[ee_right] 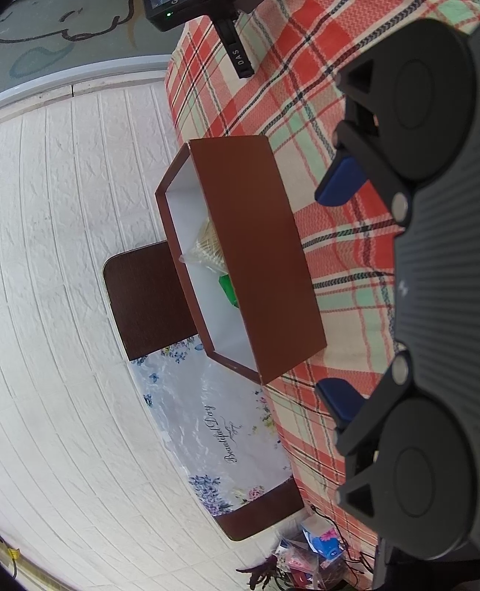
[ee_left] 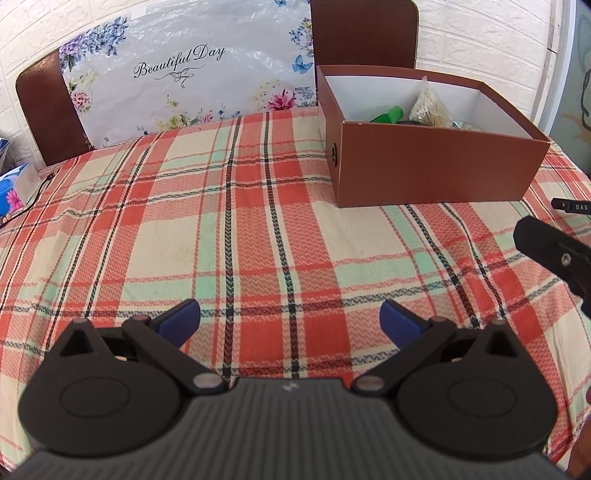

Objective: Organize objects

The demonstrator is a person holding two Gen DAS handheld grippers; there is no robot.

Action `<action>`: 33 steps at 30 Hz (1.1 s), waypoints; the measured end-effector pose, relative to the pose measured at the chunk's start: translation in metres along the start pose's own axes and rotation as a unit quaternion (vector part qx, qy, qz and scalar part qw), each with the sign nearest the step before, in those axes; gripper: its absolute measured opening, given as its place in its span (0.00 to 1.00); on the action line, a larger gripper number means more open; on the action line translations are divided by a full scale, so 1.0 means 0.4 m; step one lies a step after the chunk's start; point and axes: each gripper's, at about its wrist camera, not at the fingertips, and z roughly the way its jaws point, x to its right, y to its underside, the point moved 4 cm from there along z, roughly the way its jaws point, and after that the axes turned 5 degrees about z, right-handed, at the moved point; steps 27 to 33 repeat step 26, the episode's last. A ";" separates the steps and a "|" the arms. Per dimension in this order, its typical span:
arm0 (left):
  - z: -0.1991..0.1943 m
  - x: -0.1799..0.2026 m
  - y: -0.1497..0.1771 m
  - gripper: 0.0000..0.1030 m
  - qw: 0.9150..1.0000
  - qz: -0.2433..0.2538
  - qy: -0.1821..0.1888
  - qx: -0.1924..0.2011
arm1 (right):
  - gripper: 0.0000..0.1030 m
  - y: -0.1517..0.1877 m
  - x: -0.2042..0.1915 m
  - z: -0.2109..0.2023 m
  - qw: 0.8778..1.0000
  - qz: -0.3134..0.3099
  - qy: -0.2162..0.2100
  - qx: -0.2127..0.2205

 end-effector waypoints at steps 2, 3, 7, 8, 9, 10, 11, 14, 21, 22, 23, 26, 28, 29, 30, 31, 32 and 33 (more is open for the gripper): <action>0.000 -0.001 0.000 1.00 1.000 0.000 0.000 0.000 | 1.00 -0.001 0.000 0.001 1.000 -0.001 0.000 0.000; 0.001 -0.001 0.000 1.00 1.000 0.000 0.000 0.000 | 1.00 0.000 0.000 0.000 1.000 -0.001 0.000 0.000; 0.004 -0.002 0.000 1.00 1.000 -0.002 0.002 -0.002 | 1.00 0.000 -0.001 0.001 1.000 0.000 0.000 0.000; 0.004 -0.002 0.000 1.00 1.000 -0.002 0.002 -0.002 | 1.00 0.000 -0.001 0.001 1.000 0.000 0.000 0.000; 0.004 -0.001 0.001 1.00 1.000 -0.002 0.002 -0.002 | 1.00 0.000 0.000 0.001 1.000 0.001 0.001 0.000; 0.004 -0.001 0.000 1.00 1.000 -0.003 0.002 -0.002 | 1.00 -0.001 -0.001 0.002 1.000 0.001 0.001 0.000; 0.004 0.000 0.001 1.00 1.000 -0.003 0.003 -0.002 | 1.00 -0.001 0.001 0.002 1.000 0.002 0.001 0.000; 0.004 0.001 0.001 1.00 1.000 -0.003 0.003 -0.004 | 1.00 -0.002 0.004 0.004 1.000 0.002 0.000 -0.001; 0.003 0.002 0.001 1.00 1.000 -0.004 0.011 -0.003 | 1.00 -0.005 0.005 0.005 1.000 0.000 -0.002 -0.001; 0.001 0.003 0.001 1.00 1.000 -0.003 0.014 0.001 | 1.00 -0.004 0.004 0.005 1.000 0.001 -0.002 -0.001; -0.002 0.004 -0.001 1.00 1.000 -0.001 0.014 0.004 | 1.00 -0.004 0.004 0.005 1.000 0.001 -0.001 -0.001; -0.010 0.006 -0.005 1.00 1.000 0.002 0.019 0.013 | 1.00 -0.005 0.004 0.005 1.000 0.001 -0.001 -0.001; -0.010 0.006 -0.005 1.00 1.000 0.002 0.019 0.013 | 1.00 -0.005 0.004 0.005 1.000 0.001 -0.001 -0.001; -0.010 0.006 -0.005 1.00 1.000 0.002 0.019 0.013 | 1.00 -0.005 0.004 0.005 1.000 0.001 -0.001 -0.001; -0.010 0.006 -0.005 1.00 1.000 0.002 0.019 0.013 | 1.00 -0.005 0.004 0.005 1.000 0.001 -0.001 -0.001; -0.010 0.006 -0.005 1.00 1.000 0.002 0.019 0.013 | 1.00 -0.005 0.004 0.005 1.000 0.001 -0.001 -0.001; -0.010 0.006 -0.005 1.00 1.000 0.002 0.019 0.013 | 1.00 -0.005 0.004 0.005 1.000 0.001 -0.001 -0.001; -0.010 0.006 -0.005 1.00 1.000 0.002 0.019 0.013 | 1.00 -0.005 0.004 0.005 1.000 0.001 -0.001 -0.001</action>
